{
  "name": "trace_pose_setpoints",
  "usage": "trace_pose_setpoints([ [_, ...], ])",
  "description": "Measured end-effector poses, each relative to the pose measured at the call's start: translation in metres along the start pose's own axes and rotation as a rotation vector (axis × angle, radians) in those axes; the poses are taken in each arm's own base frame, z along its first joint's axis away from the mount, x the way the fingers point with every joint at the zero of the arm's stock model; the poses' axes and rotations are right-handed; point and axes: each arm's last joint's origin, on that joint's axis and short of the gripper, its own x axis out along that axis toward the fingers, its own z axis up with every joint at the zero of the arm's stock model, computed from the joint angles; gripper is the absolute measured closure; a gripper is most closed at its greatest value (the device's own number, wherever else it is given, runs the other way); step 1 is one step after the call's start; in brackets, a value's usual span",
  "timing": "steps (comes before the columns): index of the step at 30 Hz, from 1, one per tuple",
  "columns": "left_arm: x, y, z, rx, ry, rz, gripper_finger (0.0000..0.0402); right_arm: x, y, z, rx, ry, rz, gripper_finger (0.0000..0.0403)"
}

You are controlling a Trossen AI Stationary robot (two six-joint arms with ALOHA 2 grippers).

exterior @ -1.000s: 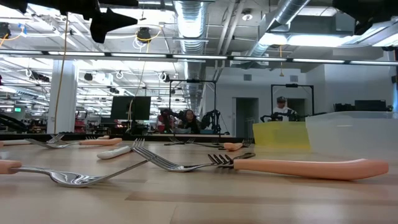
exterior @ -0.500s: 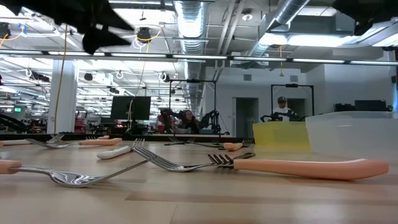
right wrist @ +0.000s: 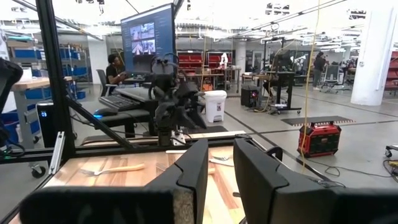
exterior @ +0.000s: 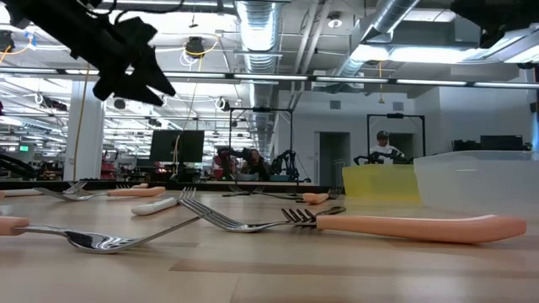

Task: Sort silverware by color (type)
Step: Put the white fork into the transparent bin

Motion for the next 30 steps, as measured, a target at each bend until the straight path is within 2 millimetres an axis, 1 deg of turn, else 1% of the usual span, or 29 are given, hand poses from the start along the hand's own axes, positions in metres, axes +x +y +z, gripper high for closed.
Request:
trace_pose_setpoints([
  [6, 0.017, -0.006, -0.011, 0.030, 0.087, 0.035, 0.0176, 0.000, 0.000, 0.000, 0.001, 0.004, 0.000, 0.0300],
  [10, 0.026, -0.005, -0.016, -0.014, 0.128, 0.084, 0.0176, 0.000, 0.000, 0.000, 0.001, 0.004, 0.000, 0.0300],
  [16, 0.040, 0.011, -0.027, -0.090, 0.269, 0.232, 0.0176, 0.000, 0.000, -0.001, 0.001, 0.004, 0.000, 0.0300],
  [21, 0.048, 0.025, -0.025, -0.110, 0.303, 0.305, 0.0176, 0.000, 0.000, -0.001, 0.004, 0.004, 0.000, 0.0300],
  [30, 0.062, 0.045, -0.024, -0.054, 0.369, 0.401, 0.0176, 0.000, 0.000, -0.001, 0.008, 0.007, 0.000, 0.0300],
])
